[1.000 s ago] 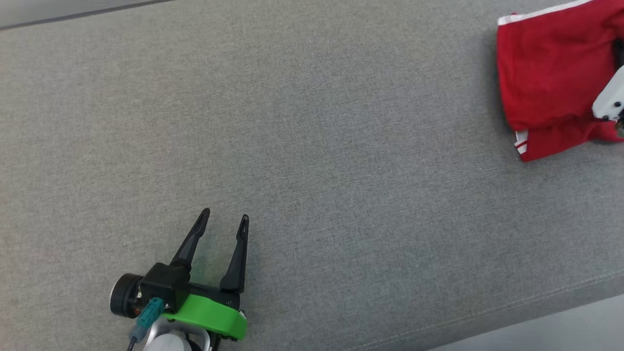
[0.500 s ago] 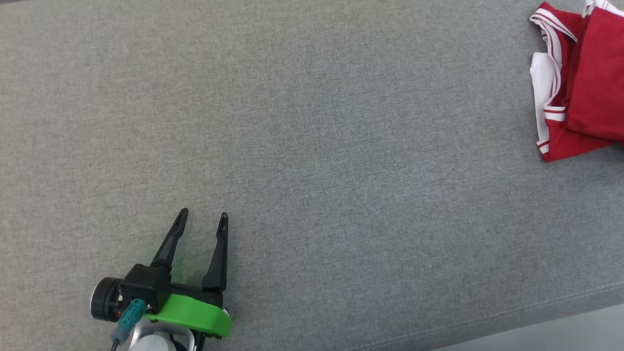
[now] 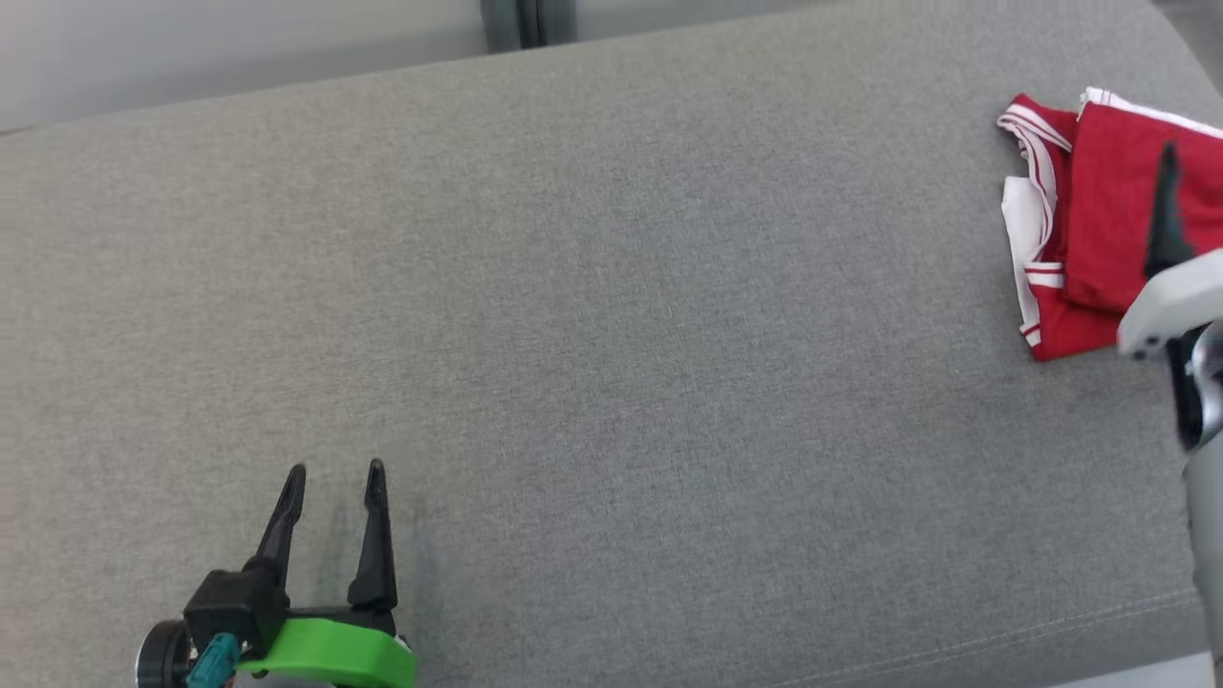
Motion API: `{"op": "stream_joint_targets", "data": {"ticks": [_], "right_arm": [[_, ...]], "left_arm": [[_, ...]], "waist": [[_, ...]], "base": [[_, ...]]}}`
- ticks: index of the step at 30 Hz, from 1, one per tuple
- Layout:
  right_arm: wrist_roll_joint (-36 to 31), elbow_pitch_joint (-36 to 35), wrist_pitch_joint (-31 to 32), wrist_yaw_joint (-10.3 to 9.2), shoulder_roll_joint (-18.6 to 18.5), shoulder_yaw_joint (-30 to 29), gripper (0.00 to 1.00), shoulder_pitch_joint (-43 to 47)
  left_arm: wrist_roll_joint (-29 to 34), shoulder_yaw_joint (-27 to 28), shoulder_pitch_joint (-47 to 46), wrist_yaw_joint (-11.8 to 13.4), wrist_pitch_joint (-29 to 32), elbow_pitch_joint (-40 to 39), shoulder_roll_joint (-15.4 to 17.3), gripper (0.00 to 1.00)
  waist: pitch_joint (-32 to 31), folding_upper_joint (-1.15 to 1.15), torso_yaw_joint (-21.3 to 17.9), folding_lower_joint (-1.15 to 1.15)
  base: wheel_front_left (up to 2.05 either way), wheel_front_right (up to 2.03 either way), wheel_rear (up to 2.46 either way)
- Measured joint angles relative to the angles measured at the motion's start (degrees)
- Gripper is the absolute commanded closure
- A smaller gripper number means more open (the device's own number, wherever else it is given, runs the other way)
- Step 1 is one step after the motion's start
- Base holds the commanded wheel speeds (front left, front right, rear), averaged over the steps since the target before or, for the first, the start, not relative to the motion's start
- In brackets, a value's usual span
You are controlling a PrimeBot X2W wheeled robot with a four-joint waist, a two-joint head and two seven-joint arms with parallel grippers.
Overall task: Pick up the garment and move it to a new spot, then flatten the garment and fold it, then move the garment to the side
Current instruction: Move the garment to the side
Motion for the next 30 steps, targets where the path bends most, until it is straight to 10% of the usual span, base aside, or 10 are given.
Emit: {"op": "stream_joint_targets", "data": {"ticks": [12, 30], "right_arm": [[6.6, -21.2, -0.8, 0.01, 8.2, 6.1, 0.0, 28.6], [7.1, -26.7, -0.8, 0.01, 14.4, 11.8, 0.0, 42.2]], "left_arm": [[2.7, 1.9, 4.9, 2.1, 0.0, 0.5, -0.2, 0.0], [1.5, 2.2, 6.9, -1.0, 0.0, 1.1, -0.2, 0.0]], "waist": [[-8.9, 0.0, 5.9, 0.0], [-15.6, 0.0, 5.7, 0.0]], "base": [[0.0, 0.0, 0.0], [0.0, 0.0, 0.0]]}}
